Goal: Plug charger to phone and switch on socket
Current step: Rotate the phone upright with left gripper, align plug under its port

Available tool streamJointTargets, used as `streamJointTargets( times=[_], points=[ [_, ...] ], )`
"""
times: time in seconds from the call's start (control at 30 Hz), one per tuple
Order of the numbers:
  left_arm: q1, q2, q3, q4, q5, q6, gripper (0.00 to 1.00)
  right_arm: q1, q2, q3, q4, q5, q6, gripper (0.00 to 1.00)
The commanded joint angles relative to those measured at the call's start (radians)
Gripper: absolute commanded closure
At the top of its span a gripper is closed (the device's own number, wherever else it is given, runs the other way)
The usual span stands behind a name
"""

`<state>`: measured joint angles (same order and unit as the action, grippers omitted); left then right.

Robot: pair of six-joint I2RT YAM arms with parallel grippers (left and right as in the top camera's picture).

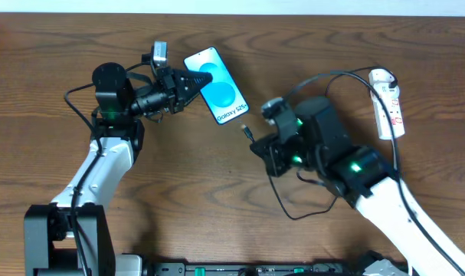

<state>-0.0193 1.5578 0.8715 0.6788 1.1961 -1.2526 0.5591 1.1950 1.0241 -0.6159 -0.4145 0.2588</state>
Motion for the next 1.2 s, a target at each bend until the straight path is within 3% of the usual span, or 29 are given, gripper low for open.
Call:
streamJointTargets(
  times=[0.0,0.2,0.37,0.67,1.17],
  points=[
    [0.008,-0.011,0.015,0.013,0.024,0.021,0.93,-0.021,-0.178,-0.005,-0.046,0.083,-0.013,0.99],
    [0.006,-0.011,0.015,0.012,0.025,0.020,0.93,0.026,-0.131,-0.145,0.212,0.027,0.044,0.99],
    [0.007,-0.011,0.015,0.012,0.027,0.020,0.93,0.026,-0.035,-0.149,0.316,-0.008,0.067,0.99],
    [0.007,-0.011,0.015,0.013,0.023,0.021,0.93,0.025,-0.014,-0.149,0.344,-0.075,0.067,0.99],
    [0.006,-0.011,0.015,0.012,0.023,-0.006,0.92,0.025,-0.014,-0.149,0.354,-0.074,0.191,0.99]
  ],
)
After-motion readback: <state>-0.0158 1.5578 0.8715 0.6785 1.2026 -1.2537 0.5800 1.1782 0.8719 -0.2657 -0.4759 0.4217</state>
